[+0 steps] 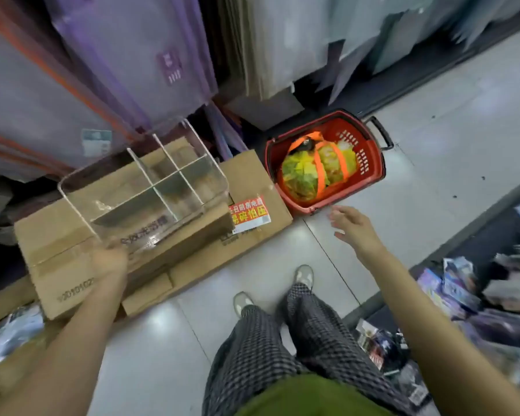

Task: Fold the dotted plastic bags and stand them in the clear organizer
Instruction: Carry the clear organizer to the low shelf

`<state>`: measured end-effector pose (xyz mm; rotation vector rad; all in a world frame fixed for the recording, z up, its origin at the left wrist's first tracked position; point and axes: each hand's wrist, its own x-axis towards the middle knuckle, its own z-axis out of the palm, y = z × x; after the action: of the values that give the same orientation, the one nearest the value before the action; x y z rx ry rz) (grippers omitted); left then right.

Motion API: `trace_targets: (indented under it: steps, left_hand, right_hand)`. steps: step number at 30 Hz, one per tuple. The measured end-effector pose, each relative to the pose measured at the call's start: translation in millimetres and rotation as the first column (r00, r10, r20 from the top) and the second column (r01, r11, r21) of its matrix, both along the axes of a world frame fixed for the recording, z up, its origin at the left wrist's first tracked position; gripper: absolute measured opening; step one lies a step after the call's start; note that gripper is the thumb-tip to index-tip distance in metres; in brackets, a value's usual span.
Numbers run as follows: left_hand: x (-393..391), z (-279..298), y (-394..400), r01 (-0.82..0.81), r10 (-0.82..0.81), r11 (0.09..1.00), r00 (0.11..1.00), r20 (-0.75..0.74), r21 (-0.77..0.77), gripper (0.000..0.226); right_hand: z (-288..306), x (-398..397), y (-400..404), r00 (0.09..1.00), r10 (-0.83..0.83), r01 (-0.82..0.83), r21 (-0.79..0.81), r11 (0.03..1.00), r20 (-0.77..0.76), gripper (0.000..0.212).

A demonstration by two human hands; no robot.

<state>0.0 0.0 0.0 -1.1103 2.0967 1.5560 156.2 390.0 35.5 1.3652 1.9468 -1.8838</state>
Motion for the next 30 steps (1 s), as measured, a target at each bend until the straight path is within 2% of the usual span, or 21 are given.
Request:
trace_targets:
  steps: [2, 5, 6, 10, 16, 20, 23, 27, 30]
  left_hand:
    - [4.8, 3.8, 24.2, 0.065, -0.066, 0.996, 0.998, -0.017, -0.061, 0.018]
    - [13.1, 6.4, 77.6, 0.139, -0.134, 0.989, 0.988, -0.083, 0.055, 0.044]
    - [15.8, 5.7, 99.4, 0.159, -0.151, 0.984, 0.984, -0.093, 0.080, 0.046]
    - [34.9, 12.5, 204.6, 0.247, -0.228, 0.957, 0.965, -0.130, 0.153, 0.046]
    - [67.5, 27.2, 377.2, 0.433, -0.403, 0.880, 0.898, -0.175, 0.196, 0.040]
    - [74.4, 37.7, 474.2, 0.499, -0.473, 0.832, 0.866, -0.160, 0.240, 0.039]
    - [70.3, 44.6, 534.9, 0.554, -0.522, 0.792, 0.832, -0.186, 0.256, 0.018]
    - [50.0, 42.6, 611.9, 0.660, -0.617, 0.732, 0.747, -0.248, 0.166, 0.034]
    - [23.4, 32.6, 672.2, 0.737, -0.691, 0.663, 0.669, -0.274, 0.129, 0.036]
  right_hand:
    - [0.7, 7.1, 13.3, 1.000, -0.031, 0.031, -0.016, 0.999, -0.003, 0.018]
    - [-3.6, 22.8, 38.3, 0.996, -0.091, 0.090, -0.060, 0.994, -0.003, 0.020]
    - [-3.9, 28.5, 50.0, 0.995, -0.097, 0.097, -0.062, 0.993, -0.004, 0.022]
    - [-1.4, 52.3, 111.0, 0.992, -0.122, 0.121, -0.033, 0.992, -0.036, 0.018]
    - [9.1, 99.0, 220.0, 0.974, -0.218, 0.222, 0.058, 0.973, -0.067, 0.022]
    - [19.1, 127.6, 283.3, 0.921, -0.376, 0.386, 0.112, 0.916, -0.099, 0.014]
    - [21.9, 140.8, 324.0, 0.858, -0.496, 0.512, 0.137, 0.848, -0.135, 0.014]
    - [19.3, 141.0, 383.2, 0.779, -0.604, 0.624, 0.116, 0.773, -0.166, 0.015]
    - [16.6, 129.5, 438.7, 0.750, -0.635, 0.659, 0.115, 0.744, -0.186, 0.016]
